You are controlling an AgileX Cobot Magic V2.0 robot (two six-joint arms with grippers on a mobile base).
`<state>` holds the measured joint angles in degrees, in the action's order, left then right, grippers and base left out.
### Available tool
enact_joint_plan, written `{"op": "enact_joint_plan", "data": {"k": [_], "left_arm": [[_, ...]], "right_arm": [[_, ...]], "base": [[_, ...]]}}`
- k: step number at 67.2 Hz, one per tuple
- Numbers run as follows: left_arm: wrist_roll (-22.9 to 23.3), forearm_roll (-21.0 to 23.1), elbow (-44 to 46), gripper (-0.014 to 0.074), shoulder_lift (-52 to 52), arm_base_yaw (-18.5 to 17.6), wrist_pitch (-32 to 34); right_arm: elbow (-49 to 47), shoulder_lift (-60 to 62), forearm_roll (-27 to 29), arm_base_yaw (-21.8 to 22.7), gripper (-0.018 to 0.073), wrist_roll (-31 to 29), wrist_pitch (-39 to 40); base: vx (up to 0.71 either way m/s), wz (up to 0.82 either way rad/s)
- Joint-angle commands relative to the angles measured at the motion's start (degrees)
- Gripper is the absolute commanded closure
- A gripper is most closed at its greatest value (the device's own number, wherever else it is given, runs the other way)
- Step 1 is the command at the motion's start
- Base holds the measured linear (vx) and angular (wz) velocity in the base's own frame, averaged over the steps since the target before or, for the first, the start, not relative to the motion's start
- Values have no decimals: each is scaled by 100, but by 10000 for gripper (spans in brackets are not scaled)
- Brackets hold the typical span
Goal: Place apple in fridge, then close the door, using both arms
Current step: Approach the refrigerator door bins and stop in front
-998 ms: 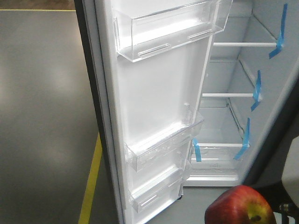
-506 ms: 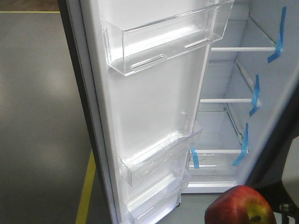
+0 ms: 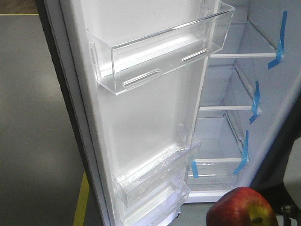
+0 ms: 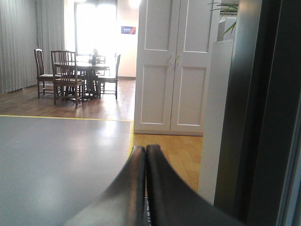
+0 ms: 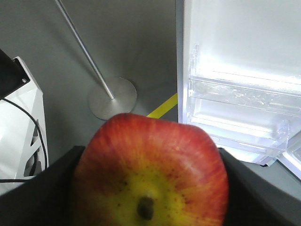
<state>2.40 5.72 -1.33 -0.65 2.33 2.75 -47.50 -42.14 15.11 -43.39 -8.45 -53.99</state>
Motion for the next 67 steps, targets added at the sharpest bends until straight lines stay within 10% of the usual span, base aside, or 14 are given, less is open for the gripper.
{"op": "enact_joint_plan", "data": {"k": [1,67], "left_arm": [[66,8,85,603,-83,0,395],[66,8,85,603,-83,0,395]], "right_arm": [[-158,28,53,-4,445,-49,344],[-158,56,66,-4,445,-49,331]], "base": [[7,-3],[-1,0]]}}
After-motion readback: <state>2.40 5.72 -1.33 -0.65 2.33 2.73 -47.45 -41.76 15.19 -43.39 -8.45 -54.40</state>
